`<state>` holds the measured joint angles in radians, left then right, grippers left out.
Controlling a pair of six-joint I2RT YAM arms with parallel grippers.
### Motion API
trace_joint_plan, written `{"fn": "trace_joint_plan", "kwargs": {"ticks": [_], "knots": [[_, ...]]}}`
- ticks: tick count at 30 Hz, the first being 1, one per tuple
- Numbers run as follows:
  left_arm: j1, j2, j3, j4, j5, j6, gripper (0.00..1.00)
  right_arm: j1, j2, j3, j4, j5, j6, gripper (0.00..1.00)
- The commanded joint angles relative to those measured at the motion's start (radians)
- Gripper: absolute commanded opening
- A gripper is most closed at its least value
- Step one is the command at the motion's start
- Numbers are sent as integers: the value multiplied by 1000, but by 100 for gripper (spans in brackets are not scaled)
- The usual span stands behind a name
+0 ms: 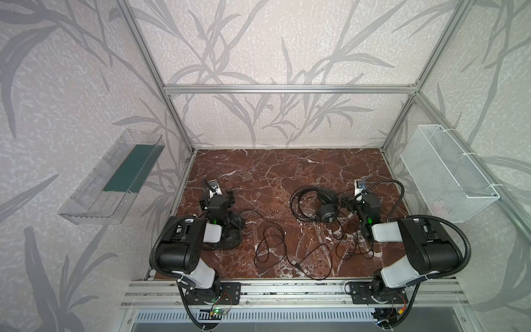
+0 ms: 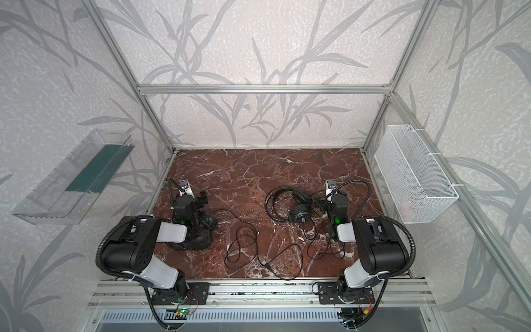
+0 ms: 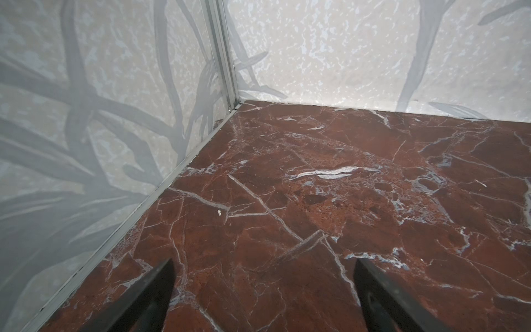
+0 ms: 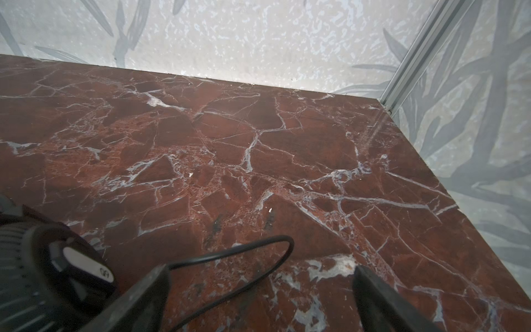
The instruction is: Wrap the headphones
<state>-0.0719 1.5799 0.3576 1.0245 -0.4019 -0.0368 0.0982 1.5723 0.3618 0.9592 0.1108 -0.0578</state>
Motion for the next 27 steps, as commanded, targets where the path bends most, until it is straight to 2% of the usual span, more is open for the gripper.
{"fn": "trace_joint_plan", "kwargs": {"ticks": [1,27], "knots": [[3,9,-11,26,-10,12,99,8,8,8,16,-19,-7,99],[12,7,-8,14,5,7,99,8,9,8,16,-19,-7,99]]}}
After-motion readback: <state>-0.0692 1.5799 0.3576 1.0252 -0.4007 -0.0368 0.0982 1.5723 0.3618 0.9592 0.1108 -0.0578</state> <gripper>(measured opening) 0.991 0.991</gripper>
